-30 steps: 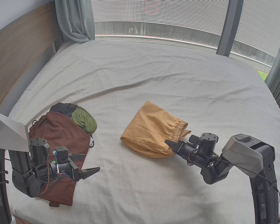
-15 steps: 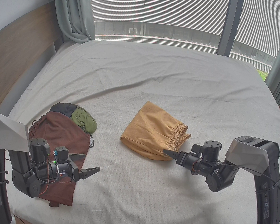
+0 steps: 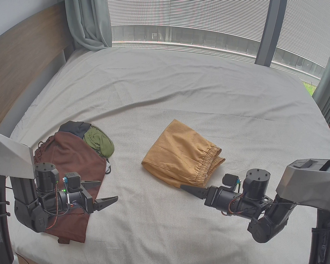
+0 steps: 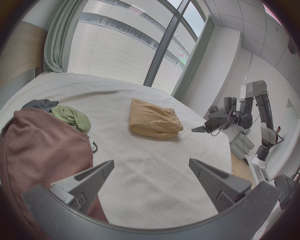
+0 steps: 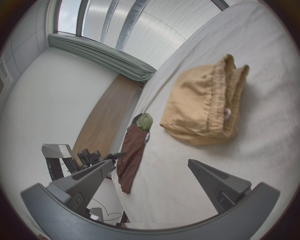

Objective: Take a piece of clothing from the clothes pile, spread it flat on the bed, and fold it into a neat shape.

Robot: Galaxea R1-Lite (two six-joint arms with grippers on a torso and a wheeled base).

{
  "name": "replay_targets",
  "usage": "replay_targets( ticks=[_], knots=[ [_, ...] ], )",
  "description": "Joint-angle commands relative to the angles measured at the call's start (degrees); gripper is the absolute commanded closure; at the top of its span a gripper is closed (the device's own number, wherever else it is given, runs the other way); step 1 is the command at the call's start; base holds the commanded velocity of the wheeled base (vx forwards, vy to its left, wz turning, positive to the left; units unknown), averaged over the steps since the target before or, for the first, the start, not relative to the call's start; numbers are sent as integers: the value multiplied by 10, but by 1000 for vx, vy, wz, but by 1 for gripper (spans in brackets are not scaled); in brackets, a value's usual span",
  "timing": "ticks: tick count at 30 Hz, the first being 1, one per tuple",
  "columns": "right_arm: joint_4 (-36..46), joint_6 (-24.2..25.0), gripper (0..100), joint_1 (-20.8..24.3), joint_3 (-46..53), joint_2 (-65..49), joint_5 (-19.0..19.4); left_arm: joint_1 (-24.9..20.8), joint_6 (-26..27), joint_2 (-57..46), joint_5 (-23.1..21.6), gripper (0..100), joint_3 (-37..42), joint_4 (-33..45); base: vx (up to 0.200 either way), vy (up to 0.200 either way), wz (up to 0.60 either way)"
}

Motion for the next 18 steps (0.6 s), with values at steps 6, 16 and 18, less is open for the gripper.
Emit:
replay_targets(
  ticks=[6,16,18],
  knots=[
    [14,18,0,-28,-101,-28,-7,0,0,1,0,0,-1,-1,0,0,0],
    [53,32,0,-74,-235,81,-33,0,0,6,0,0,-2,-1,0,0,0],
    [58,32,0,-79,-255,102,-34,0,0,8,0,0,-3,-1,0,0,0]
  ],
)
